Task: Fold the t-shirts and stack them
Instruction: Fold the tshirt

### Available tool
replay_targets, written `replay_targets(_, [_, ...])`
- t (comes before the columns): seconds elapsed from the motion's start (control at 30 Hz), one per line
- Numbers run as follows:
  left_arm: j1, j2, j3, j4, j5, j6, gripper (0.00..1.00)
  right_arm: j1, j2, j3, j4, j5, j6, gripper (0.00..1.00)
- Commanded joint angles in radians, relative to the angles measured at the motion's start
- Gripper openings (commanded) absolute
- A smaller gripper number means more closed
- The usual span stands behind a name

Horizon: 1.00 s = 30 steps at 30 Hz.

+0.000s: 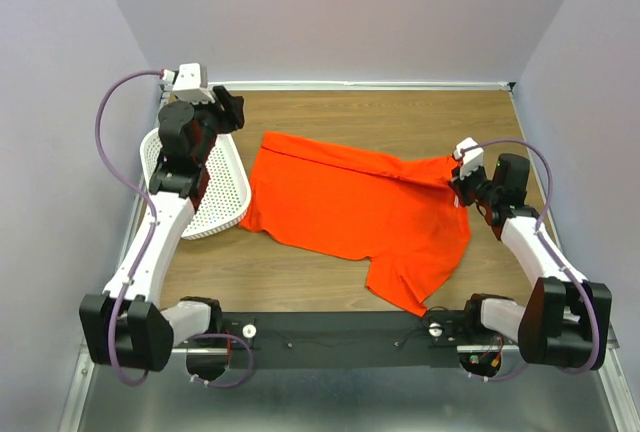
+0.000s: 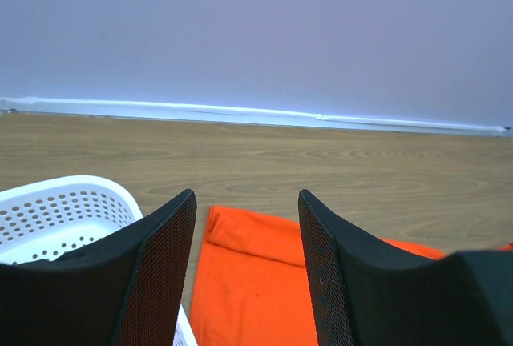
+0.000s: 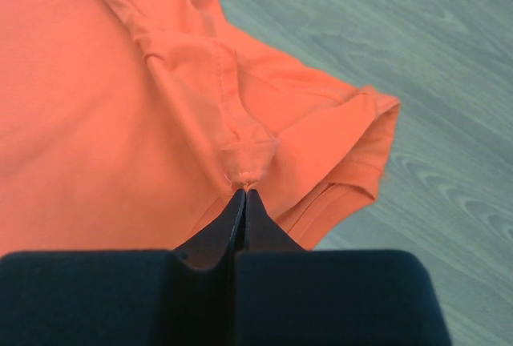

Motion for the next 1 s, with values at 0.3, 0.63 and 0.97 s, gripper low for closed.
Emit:
replay_targets(0.3, [0.007, -0.357, -0.264, -0.053, 0.099, 0.031, 0.62, -0.009, -0.057, 0.003, -0.238, 0.077, -0.114, 0.74])
replay_targets(0.63, [0.004, -0.490, -0.324, -0.090, 0.062, 0.083, 0.62, -0.008, 0.509, 0.436, -0.343, -0.182, 0.168, 0.66])
replay_targets(0.97, [0.004, -0.510, -0.322, -0.086, 0.097, 0.085, 0.62, -0.009, 0.659, 0.517, -0.445, -0.153, 0.100, 0.62])
